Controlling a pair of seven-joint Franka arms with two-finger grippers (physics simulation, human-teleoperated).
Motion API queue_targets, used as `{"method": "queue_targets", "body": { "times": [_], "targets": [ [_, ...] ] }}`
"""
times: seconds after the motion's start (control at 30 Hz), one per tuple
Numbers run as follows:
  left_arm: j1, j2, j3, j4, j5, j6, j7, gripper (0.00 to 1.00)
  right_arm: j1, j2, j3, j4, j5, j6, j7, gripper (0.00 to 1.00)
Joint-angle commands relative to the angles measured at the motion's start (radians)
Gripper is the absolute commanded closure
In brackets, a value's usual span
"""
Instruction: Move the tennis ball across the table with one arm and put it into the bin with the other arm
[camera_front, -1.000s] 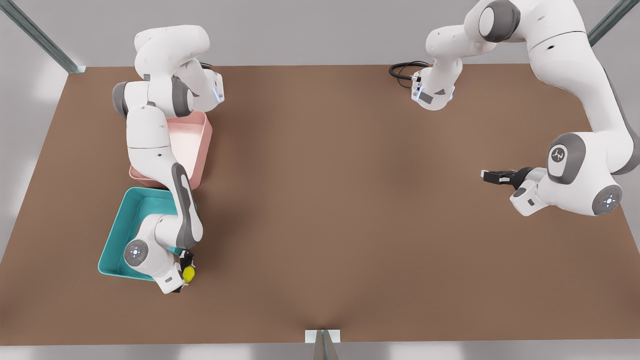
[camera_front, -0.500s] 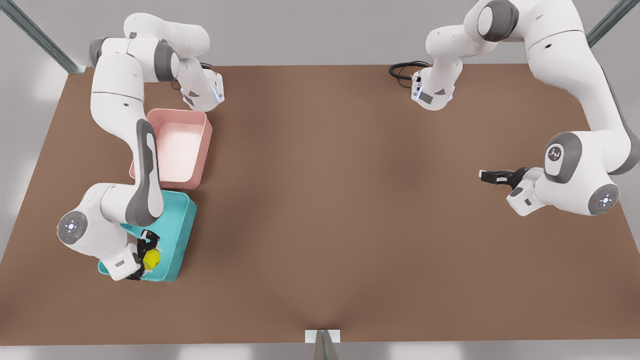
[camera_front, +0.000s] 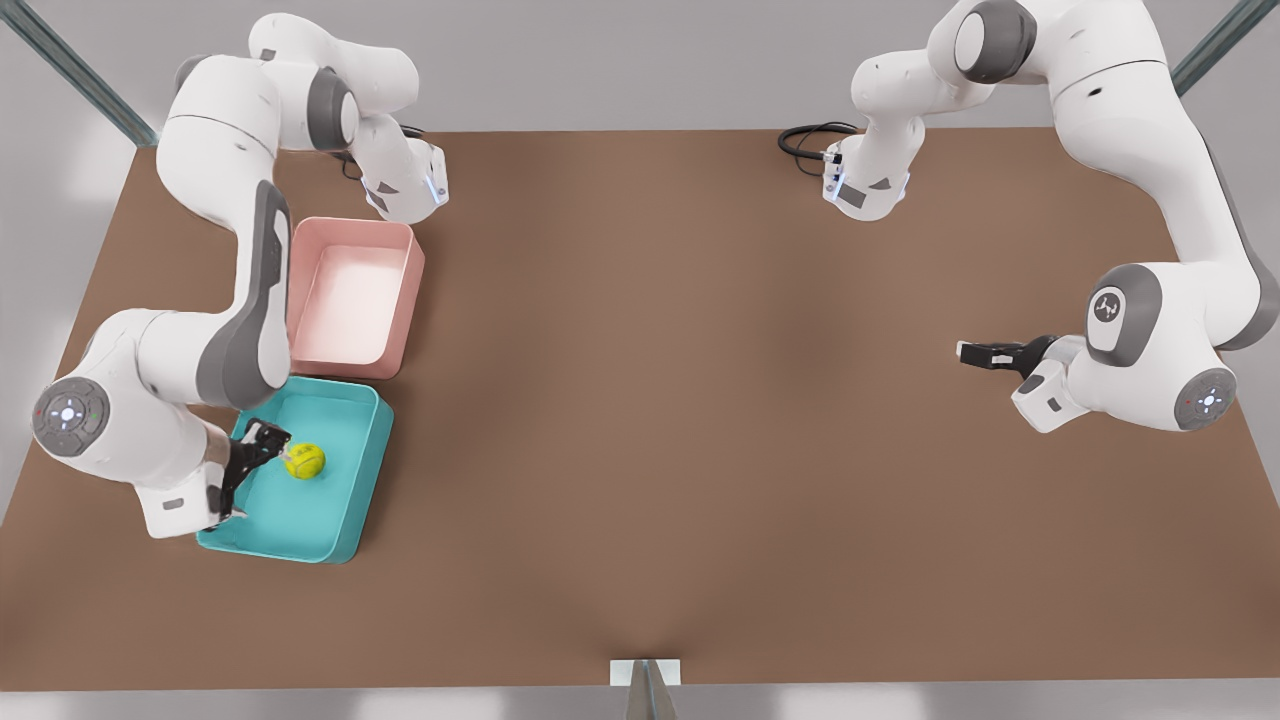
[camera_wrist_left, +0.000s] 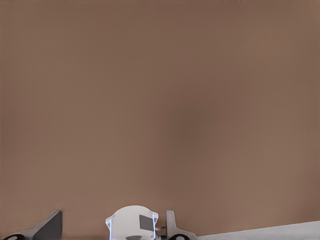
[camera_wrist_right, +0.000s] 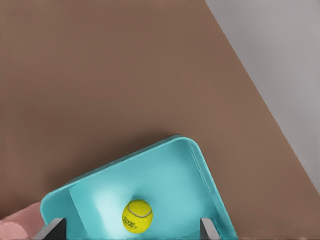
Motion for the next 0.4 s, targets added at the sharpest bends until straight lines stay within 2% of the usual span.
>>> {"method": "queue_targets", "body": {
  "times": [0.0,0.03,0.07,0.13,0.37],
  "targets": [
    [0.000,-0.001,0.000,0.000,0.000,-0.001,-0.002,0.00,-0.025,-0.142,0.041,-0.086,-0.035,-0.330,1.176,0.00],
    [0.000,-0.001,0.000,0.000,0.000,0.001,-0.002,0.00,-0.131,-0.260,0.188,-0.200,-0.108,-0.315,1.207,0.00],
    [-0.005,-0.001,0.000,0.000,0.002,0.002,-0.002,0.00,-0.202,-0.349,0.274,-0.301,-0.116,-0.289,1.311,0.00],
    [-0.017,-0.001,0.000,0.000,0.029,0.002,-0.002,0.00,-0.249,-0.415,0.316,-0.376,-0.116,-0.266,1.332,0.00],
    [-0.017,-0.003,0.000,0.002,0.029,-0.004,-0.002,0.00,-0.249,-0.419,0.317,-0.378,-0.128,-0.243,1.307,0.00]
  ]
}}
